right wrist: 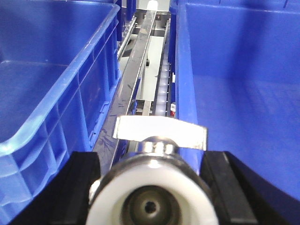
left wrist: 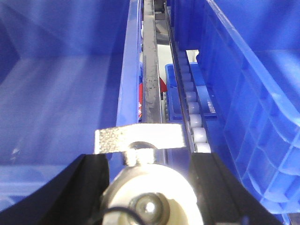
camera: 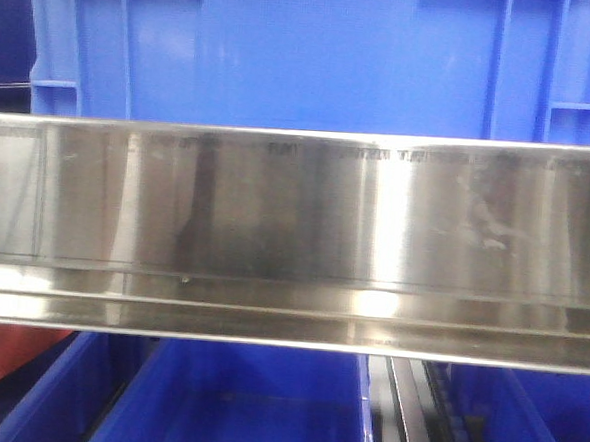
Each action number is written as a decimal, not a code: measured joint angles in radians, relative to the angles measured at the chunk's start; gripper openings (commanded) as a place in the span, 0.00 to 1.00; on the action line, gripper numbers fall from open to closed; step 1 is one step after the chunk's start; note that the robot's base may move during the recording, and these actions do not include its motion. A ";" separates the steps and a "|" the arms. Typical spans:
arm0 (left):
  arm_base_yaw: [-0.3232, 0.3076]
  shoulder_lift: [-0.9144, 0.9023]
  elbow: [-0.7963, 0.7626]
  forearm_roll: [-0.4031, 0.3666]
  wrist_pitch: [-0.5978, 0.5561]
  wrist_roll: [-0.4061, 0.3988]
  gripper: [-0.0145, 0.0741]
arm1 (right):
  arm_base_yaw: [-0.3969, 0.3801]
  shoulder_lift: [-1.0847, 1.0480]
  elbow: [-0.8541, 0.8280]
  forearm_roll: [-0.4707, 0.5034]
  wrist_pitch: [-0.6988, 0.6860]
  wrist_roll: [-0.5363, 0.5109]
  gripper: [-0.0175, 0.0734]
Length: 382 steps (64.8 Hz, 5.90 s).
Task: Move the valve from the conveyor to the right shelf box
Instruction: 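Lower both held valves down into a blue bin on the shelf, then open both grippers to release the valves inside the bin, then raise both open grippers up out of the blue bin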
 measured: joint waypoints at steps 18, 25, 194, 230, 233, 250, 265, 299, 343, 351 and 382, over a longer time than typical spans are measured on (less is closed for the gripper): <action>0.000 0.000 0.000 0.000 0.000 0.000 0.04 | 0.000 0.000 0.000 0.000 0.000 0.000 0.02; 0.000 0.000 0.000 0.000 0.000 0.000 0.04 | 0.000 0.000 0.000 0.000 0.000 0.000 0.02; -0.538 1.031 -0.598 -0.042 -0.092 0.000 0.63 | 0.405 0.985 -0.638 0.045 0.140 -0.049 0.52; -0.538 0.939 -0.605 -0.031 -0.054 0.000 0.84 | 0.406 0.872 -0.651 0.050 0.133 -0.049 0.57; -0.538 0.911 -0.605 -0.031 -0.046 0.000 0.82 | 0.406 0.842 -0.651 0.050 0.133 -0.049 0.50; -0.538 0.706 -0.607 -0.018 0.012 0.000 0.29 | 0.406 0.619 -0.642 0.044 0.133 -0.049 0.01; -0.538 0.542 -0.594 0.088 0.075 -0.037 0.04 | 0.406 0.406 -0.463 -0.020 0.074 -0.017 0.02; -0.538 -0.018 0.149 0.158 -0.325 -0.182 0.04 | 0.406 -0.107 0.153 -0.040 -0.202 -0.011 0.02; -0.538 -0.537 0.819 0.117 -0.666 -0.185 0.04 | 0.406 -0.411 0.641 -0.040 -0.424 -0.011 0.02; -0.538 -0.537 0.821 0.117 -0.668 -0.185 0.04 | 0.406 -0.411 0.641 -0.040 -0.456 -0.011 0.02; -0.538 -0.537 0.821 0.117 -0.674 -0.185 0.04 | 0.406 -0.414 0.641 -0.040 -0.464 -0.011 0.02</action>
